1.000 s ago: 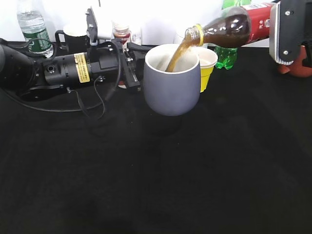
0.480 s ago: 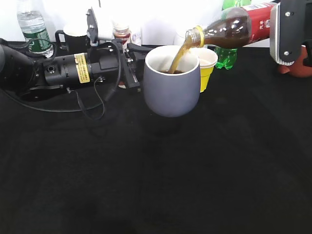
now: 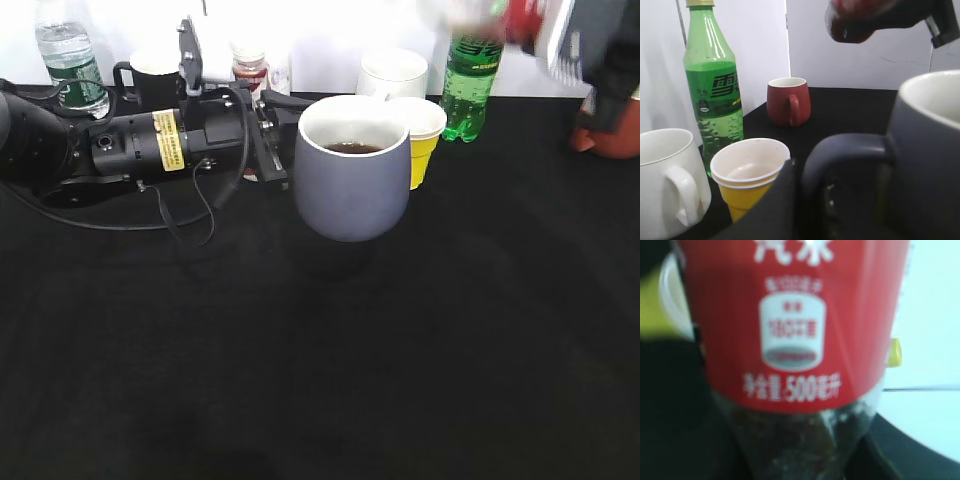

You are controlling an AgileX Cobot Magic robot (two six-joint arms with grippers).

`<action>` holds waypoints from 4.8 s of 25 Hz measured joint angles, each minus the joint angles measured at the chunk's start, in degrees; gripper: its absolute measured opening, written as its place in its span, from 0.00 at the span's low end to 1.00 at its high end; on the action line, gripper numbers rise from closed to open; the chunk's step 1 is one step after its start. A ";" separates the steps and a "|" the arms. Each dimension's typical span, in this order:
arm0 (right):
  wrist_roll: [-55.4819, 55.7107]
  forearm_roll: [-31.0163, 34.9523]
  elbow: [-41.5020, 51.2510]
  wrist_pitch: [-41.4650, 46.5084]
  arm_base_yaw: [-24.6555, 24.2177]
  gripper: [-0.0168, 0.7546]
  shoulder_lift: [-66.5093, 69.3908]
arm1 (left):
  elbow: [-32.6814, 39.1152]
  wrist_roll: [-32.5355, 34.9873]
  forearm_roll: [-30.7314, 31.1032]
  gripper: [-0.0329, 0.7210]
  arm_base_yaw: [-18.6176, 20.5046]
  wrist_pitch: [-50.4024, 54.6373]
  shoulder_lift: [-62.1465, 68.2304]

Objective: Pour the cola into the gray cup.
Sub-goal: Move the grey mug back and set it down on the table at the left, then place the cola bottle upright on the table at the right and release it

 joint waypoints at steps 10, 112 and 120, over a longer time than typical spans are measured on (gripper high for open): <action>13.96 66.39 3.93 -14.54 0.00 0.47 -0.51 | 0.00 -4.38 0.37 0.11 2.10 8.65 -2.78; -19.18 93.97 7.52 -57.77 0.00 0.47 40.76 | 50.65 31.23 -52.19 0.36 11.25 -3.41 -32.24; -19.13 94.14 7.52 -57.77 0.00 0.47 40.80 | 50.65 31.23 -52.19 0.35 11.25 -3.41 -32.24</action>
